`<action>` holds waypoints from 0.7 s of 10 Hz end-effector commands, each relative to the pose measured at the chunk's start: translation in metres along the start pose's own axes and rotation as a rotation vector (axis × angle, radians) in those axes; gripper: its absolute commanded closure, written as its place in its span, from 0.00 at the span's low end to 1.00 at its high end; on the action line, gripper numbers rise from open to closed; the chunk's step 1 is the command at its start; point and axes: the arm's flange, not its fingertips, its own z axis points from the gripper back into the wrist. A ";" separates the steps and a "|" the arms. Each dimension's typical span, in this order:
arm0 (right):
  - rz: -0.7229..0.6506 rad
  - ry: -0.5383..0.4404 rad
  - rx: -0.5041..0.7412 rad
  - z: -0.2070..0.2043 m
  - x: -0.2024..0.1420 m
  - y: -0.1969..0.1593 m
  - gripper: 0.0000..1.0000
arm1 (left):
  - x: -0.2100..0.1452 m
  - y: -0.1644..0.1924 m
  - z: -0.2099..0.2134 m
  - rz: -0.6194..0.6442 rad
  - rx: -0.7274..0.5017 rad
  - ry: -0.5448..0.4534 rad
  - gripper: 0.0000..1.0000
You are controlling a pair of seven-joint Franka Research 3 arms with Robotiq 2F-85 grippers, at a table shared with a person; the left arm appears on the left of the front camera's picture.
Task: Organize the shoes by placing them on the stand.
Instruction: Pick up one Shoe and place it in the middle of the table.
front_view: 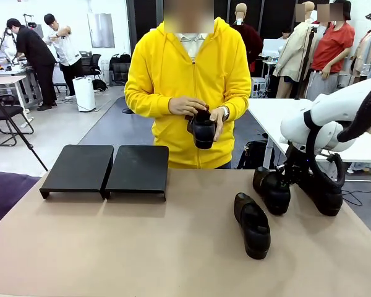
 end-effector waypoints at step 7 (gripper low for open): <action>-0.077 -0.121 -0.022 0.241 -0.260 0.053 1.00 | -0.001 0.001 0.001 -0.013 -0.019 -0.002 0.00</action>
